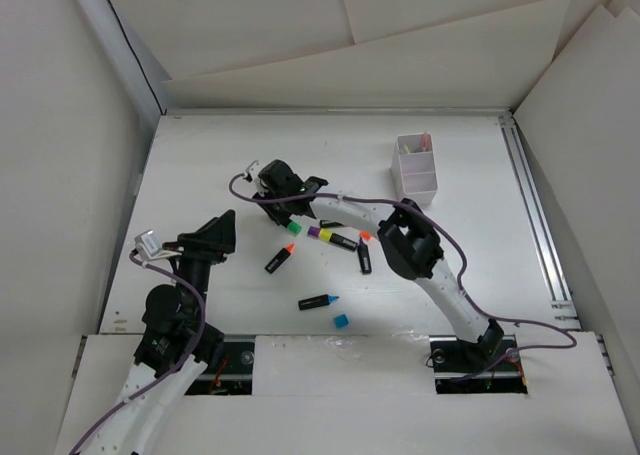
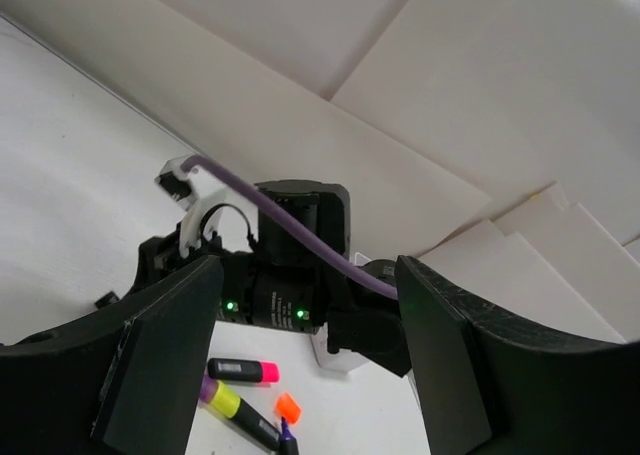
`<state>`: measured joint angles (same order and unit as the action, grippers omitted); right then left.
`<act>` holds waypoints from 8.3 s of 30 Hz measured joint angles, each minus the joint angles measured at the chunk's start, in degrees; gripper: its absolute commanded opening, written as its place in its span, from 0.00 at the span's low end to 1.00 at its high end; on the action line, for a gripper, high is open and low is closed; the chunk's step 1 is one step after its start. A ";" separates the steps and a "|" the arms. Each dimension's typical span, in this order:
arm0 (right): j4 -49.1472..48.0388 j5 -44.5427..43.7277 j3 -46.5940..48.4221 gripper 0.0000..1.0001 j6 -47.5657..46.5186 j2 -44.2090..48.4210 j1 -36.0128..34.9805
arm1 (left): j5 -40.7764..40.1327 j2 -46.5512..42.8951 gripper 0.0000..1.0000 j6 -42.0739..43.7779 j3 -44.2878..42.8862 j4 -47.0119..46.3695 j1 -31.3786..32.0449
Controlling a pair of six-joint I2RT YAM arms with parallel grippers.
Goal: Sort the stationery into containers
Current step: Pick up the pen from the center of the board, then place the pen in the storage box, then pick up the pen from the center of the board, then place the pen in the storage box.
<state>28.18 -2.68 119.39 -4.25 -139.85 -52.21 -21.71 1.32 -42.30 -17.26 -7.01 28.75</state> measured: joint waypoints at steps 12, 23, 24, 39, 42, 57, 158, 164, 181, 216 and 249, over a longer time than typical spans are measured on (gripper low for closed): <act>-23.26 5.64 -20.50 0.03 13.31 23.21 14.23 | 6.84 13.46 0.70 1.51 0.74 -6.80 0.00; -44.13 -27.21 -47.98 0.03 24.26 50.95 32.00 | 25.88 44.50 0.70 4.35 -2.40 -15.04 0.00; -45.40 -30.36 -49.81 0.03 24.90 51.06 32.70 | 26.75 45.09 0.70 4.39 -2.40 -15.30 0.00; -52.78 -52.87 -55.25 0.00 25.09 39.67 32.41 | 30.29 52.02 0.71 6.36 -5.38 -17.46 0.00; -53.62 -54.88 -53.42 0.00 24.22 37.18 31.98 | 30.36 52.09 0.71 6.51 -5.40 -17.46 0.00; -54.86 -67.82 -45.70 0.00 20.61 28.72 27.36 | 30.91 52.19 0.71 6.54 -5.40 -17.49 0.00; -8.70 0.63 -41.40 0.48 8.48 25.42 5.31 | 16.87 33.68 0.73 4.52 -4.72 -9.42 0.00; -8.13 1.42 -40.68 0.32 8.04 25.07 5.44 | 16.81 33.73 0.73 4.52 -4.72 -9.44 0.00; -12.94 2.58 -48.00 0.14 9.94 44.02 9.53 | 17.18 34.47 0.73 4.52 -4.70 -10.12 0.00; -65.94 -57.35 -59.89 0.12 20.24 39.23 30.01 | 27.34 45.72 0.71 4.98 -4.46 -17.62 0.00; -71.34 -65.24 -51.06 0.53 6.95 29.44 27.69 | 27.23 45.33 0.71 4.98 -4.46 -17.59 0.00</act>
<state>-43.16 -67.92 68.34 2.70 -110.41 -24.51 5.52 46.65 -37.32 -21.71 -24.60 28.75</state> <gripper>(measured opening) 0.502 0.709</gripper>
